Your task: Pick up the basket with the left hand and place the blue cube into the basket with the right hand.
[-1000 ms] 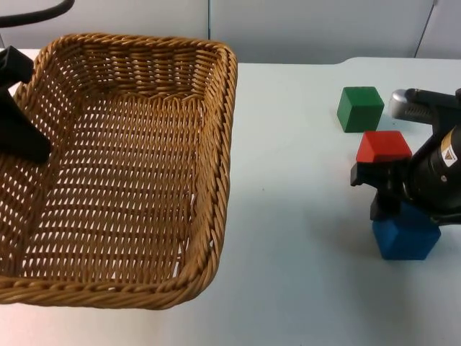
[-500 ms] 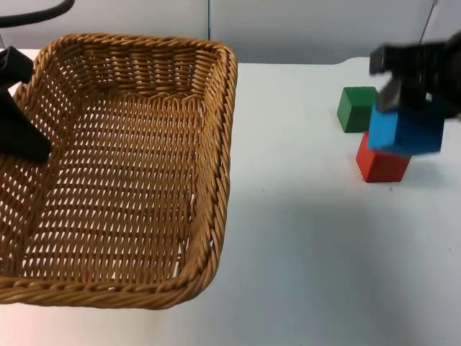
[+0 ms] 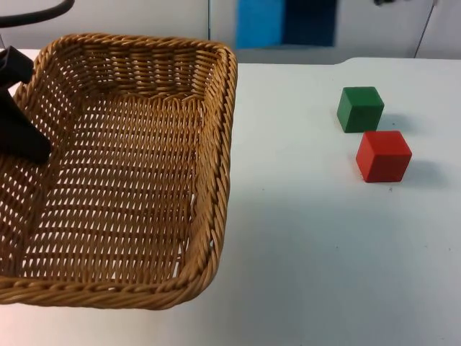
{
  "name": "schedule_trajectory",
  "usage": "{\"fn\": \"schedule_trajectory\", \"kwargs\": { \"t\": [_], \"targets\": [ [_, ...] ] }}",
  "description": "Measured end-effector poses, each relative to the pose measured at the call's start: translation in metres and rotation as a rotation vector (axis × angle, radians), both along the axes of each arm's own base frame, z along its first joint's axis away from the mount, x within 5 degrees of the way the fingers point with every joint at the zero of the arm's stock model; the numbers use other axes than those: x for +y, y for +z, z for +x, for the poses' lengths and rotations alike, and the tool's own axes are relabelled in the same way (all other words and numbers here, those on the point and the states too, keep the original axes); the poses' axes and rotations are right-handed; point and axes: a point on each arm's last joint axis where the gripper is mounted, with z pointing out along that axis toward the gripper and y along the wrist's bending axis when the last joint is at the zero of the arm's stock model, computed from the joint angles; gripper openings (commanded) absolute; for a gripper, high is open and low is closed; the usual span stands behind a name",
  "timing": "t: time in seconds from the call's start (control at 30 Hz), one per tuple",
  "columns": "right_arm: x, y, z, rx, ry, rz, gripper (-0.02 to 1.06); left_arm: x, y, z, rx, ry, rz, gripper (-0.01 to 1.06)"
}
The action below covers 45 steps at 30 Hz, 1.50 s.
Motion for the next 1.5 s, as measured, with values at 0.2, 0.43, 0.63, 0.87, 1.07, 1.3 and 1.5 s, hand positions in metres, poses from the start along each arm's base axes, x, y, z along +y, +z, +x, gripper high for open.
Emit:
{"fn": "schedule_trajectory", "kwargs": {
  "t": [0.2, 0.43, 0.63, 0.87, 1.07, 1.3, 1.5],
  "targets": [
    [0.04, -0.007, -0.007, 0.004, 0.102, -0.003, 0.0, 0.0, 0.0, 0.0, 0.001, -0.002, 0.0, 0.0],
    [0.074, -0.047, -0.002, 0.071, 0.148, -0.091, 0.0, 0.0, 0.0, 0.0, 0.002, -0.004, -0.001, 0.0],
    [0.094, -0.077, 0.008, 0.112, 0.155, -0.128, 0.0, 0.0, 0.0, 0.0, 0.002, -0.002, -0.003, 0.0],
    [0.11, -0.102, 0.019, 0.144, 0.152, -0.17, 0.0, 0.0, 0.0, 0.0, 0.002, 0.0, -0.006, 0.0],
    [0.112, -0.111, 0.021, 0.155, 0.153, -0.187, 0.01, 0.0, 0.0, 0.0, -0.001, 0.0, -0.001, 0.0],
    [0.114, -0.112, 0.021, 0.141, 0.169, -0.191, 0.42, 0.0, 0.0, 0.0, -0.003, -0.001, 0.002, 0.0],
    [0.116, -0.11, 0.021, 0.11, 0.199, -0.182, 1.04, 0.0, 0.0, 0.0, -0.004, 0.001, -0.001, 0.0]
  ]
}}
